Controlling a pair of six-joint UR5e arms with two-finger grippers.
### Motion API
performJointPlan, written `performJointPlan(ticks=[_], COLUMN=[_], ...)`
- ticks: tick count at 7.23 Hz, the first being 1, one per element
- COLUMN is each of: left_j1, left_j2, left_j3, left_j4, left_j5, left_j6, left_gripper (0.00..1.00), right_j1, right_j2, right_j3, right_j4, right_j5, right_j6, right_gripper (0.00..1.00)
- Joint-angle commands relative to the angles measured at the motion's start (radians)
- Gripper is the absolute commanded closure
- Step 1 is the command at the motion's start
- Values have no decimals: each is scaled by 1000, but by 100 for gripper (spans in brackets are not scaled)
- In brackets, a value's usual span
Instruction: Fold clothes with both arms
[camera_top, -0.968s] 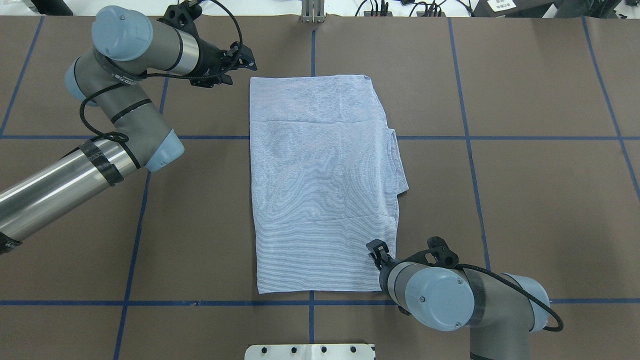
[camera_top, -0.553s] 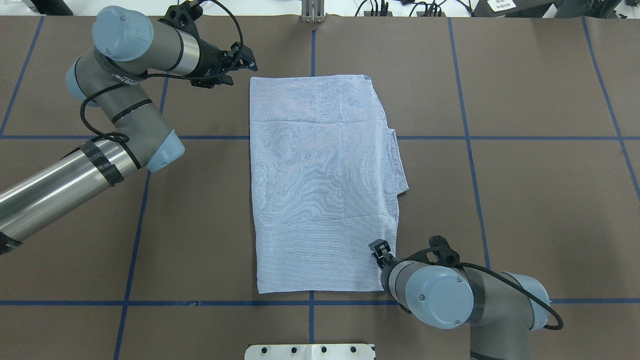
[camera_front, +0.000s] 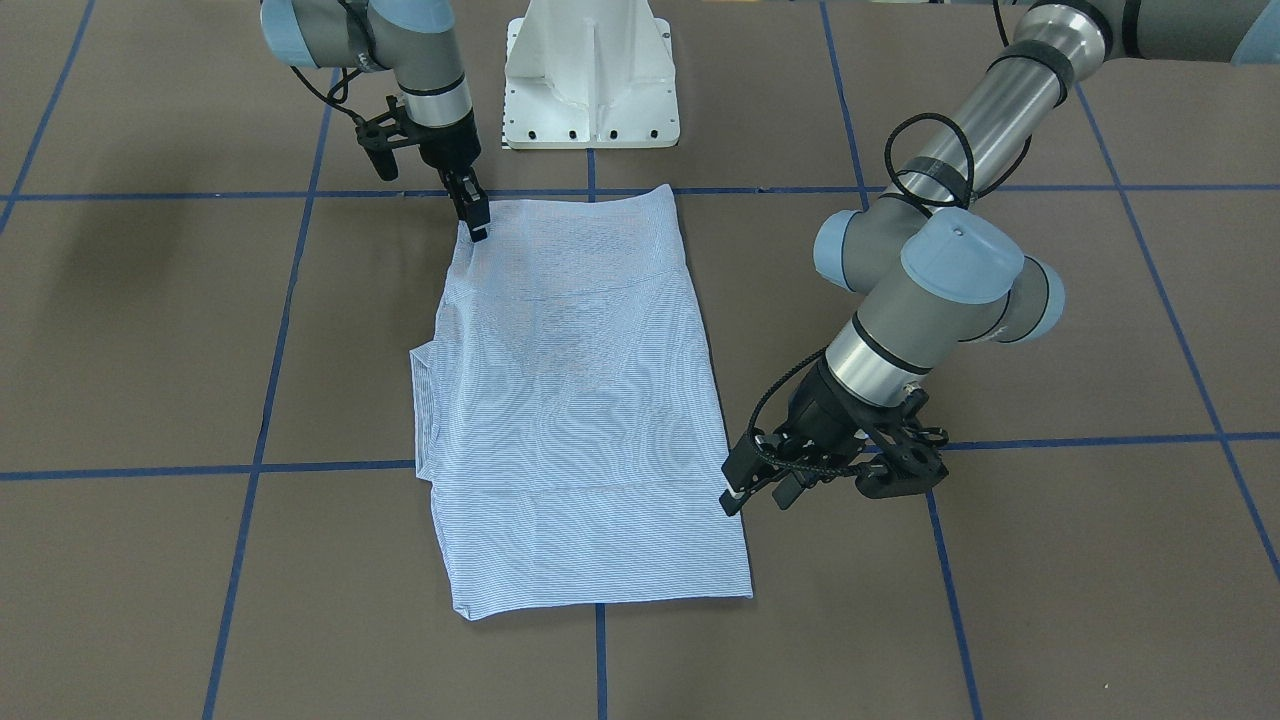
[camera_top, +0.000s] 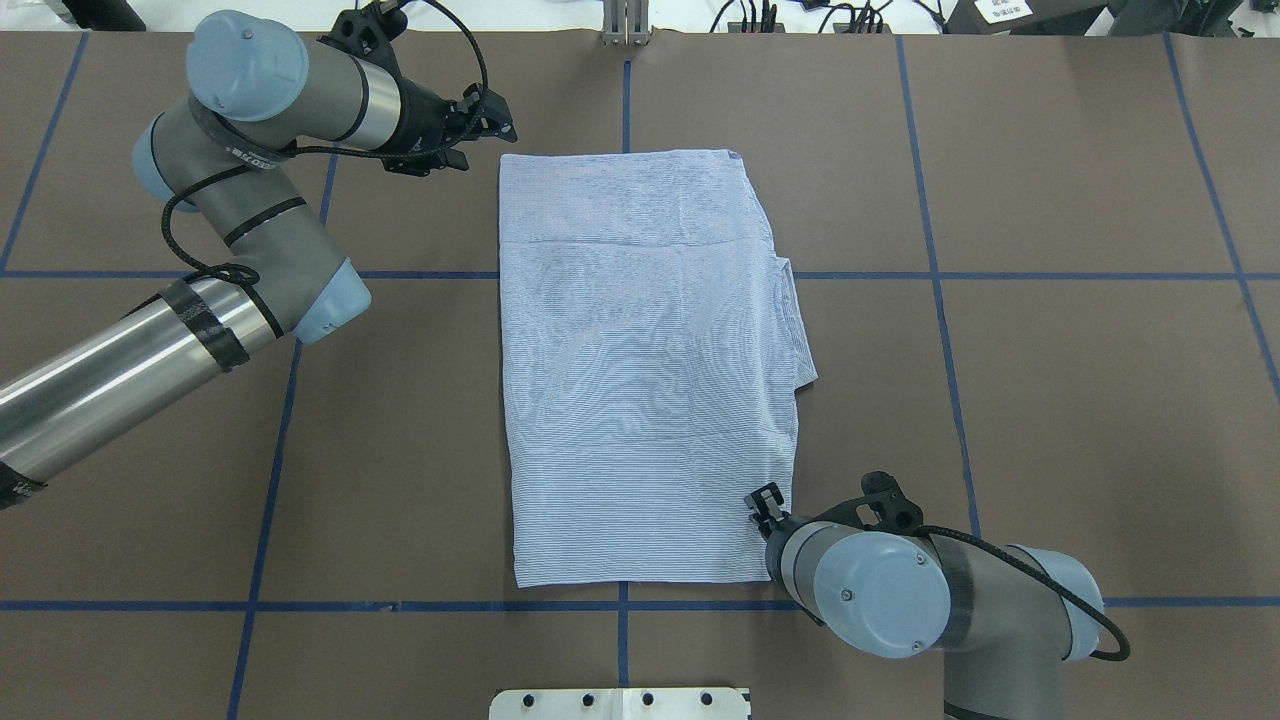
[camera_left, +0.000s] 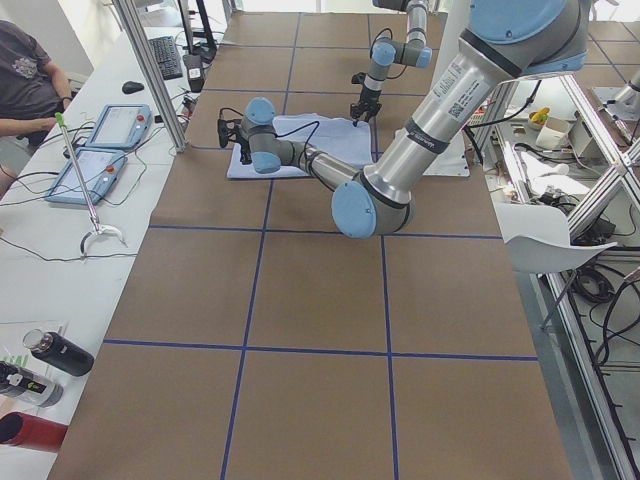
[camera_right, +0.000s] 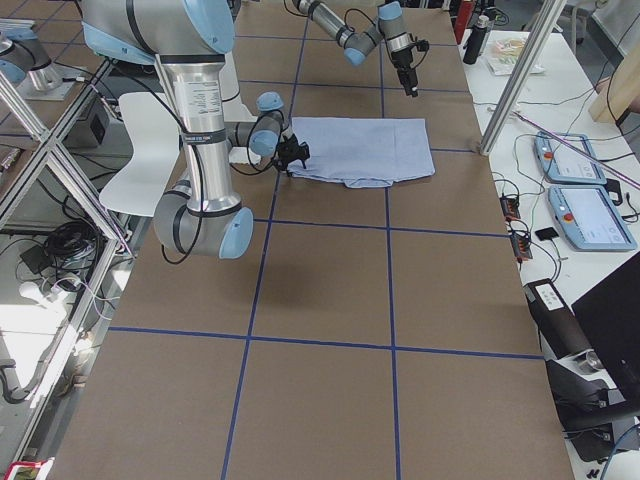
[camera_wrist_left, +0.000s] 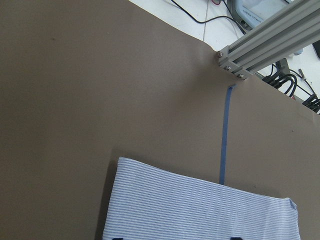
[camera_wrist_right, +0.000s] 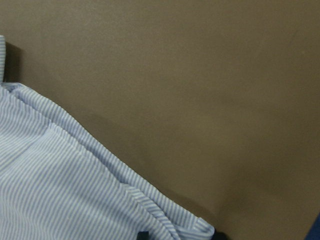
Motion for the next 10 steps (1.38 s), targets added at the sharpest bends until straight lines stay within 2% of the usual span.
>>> performJointPlan(ticks=[1, 3, 4, 6, 7, 9, 10], left_j1=[0, 2, 9, 99, 173, 338, 442], left_j2=[-4, -1, 16, 209, 298, 494, 528], left_j3=[0, -11, -71, -331, -438, -628, -650], left_j4=[0, 0, 0, -3, -4, -3, -3], left_j5=[0, 0, 0, 9, 44, 163, 263], left_j6=[-2, -17, -49, -212, -295, -389, -469], left_gripper=[23, 23, 23, 23, 23, 24, 25], right_j1=[0, 3, 5, -11, -34, -40, -38], right_j2=[0, -2, -3, -20, -17, -19, -20], right_j3=[6, 25, 40, 95, 106, 120, 120], right_j4=[0, 0, -2, -43, -66, -68, -68], right_j5=[1, 3, 4, 9, 8, 8, 8], right_j6=[0, -1, -1, -1, 0, 0, 0], right_gripper=[100, 100, 100, 100, 100, 100, 100])
